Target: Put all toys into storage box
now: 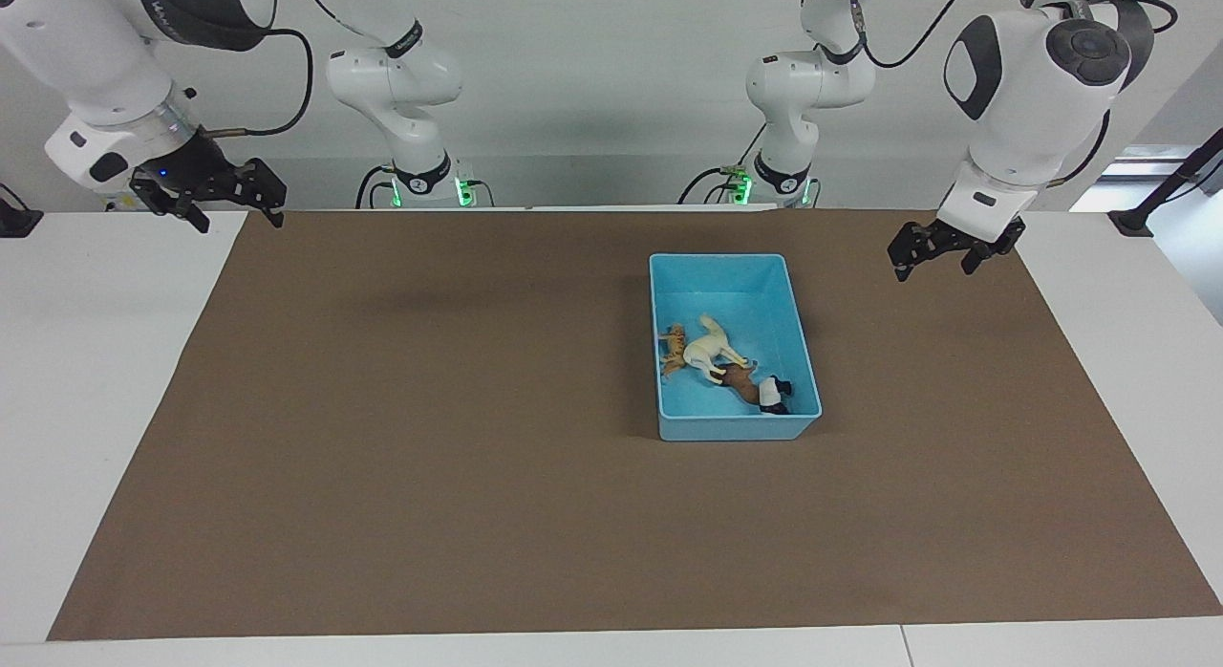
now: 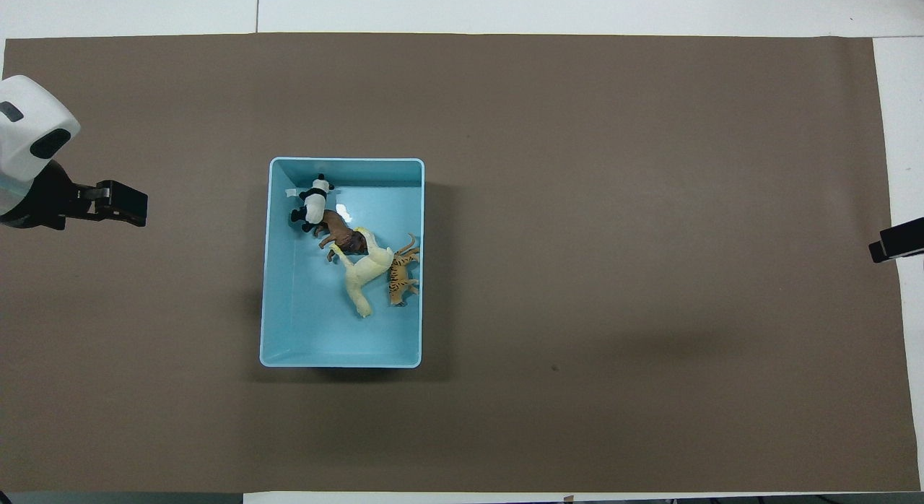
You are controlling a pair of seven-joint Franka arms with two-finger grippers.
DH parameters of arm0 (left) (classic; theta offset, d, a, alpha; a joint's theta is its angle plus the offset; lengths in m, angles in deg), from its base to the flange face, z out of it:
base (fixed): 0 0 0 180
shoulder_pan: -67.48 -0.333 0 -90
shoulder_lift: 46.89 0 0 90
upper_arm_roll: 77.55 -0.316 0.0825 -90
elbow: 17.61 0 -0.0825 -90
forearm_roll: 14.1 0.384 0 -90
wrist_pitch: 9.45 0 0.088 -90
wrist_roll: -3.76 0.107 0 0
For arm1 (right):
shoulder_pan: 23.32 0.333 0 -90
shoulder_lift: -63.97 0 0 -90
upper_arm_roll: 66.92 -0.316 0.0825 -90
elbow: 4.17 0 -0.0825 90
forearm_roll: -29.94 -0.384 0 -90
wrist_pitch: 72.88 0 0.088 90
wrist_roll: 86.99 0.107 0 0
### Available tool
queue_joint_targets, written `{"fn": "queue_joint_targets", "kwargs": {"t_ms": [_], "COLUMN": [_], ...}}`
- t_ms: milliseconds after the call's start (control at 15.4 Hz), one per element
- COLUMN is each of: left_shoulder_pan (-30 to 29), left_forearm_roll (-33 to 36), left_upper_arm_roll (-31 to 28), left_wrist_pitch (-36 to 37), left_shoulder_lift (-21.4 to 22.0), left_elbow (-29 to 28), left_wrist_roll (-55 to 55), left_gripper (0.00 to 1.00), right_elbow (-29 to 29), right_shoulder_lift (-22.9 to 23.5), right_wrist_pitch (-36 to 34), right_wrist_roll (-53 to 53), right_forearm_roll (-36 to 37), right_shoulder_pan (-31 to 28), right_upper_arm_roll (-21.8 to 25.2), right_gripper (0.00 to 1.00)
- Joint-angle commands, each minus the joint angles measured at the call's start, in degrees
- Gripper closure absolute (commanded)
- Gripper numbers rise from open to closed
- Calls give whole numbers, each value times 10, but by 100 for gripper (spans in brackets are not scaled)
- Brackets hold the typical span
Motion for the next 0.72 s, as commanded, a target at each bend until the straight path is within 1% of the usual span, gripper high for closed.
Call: {"fn": "queue_joint_targets", "kwargs": {"t_ms": [0,65,130,261,391,586,651], "left_shoulder_pan": [-13,-13,-13,-13,-13,-12,-12], "left_forearm_roll": [-10,-10,-10,-10,-10,-18,-39], "left_upper_arm_roll": [0,0,0,0,0,1,1], "left_wrist_pitch": [-11,-12,-12,-12,-15,-55,-69], "left_shoulder_lift": [8,8,8,8,8,3,1], "left_elbow": [-13,-13,-13,-13,-13,-9,-6], "left_wrist_roll": [16,16,15,15,14,10,5], "left_gripper": [0,0,0,0,0,0,0], "right_elbow": [-21,-19,-19,-17,-17,-14,-11], "right_shoulder_lift": [-25,-23,-21,-21,-21,-22,-21], "right_wrist_pitch": [50,75,83,81,77,56,56], "right_wrist_roll": [-8,-2,14,50,51,49,49], "right_forearm_roll": [20,21,19,16,15,8,8], "right_shoulder_pan": [2,2,3,6,6,2,2], "right_upper_arm_roll": [2,2,2,2,2,2,2], "right_gripper": [0,0,0,0,0,0,0]}}
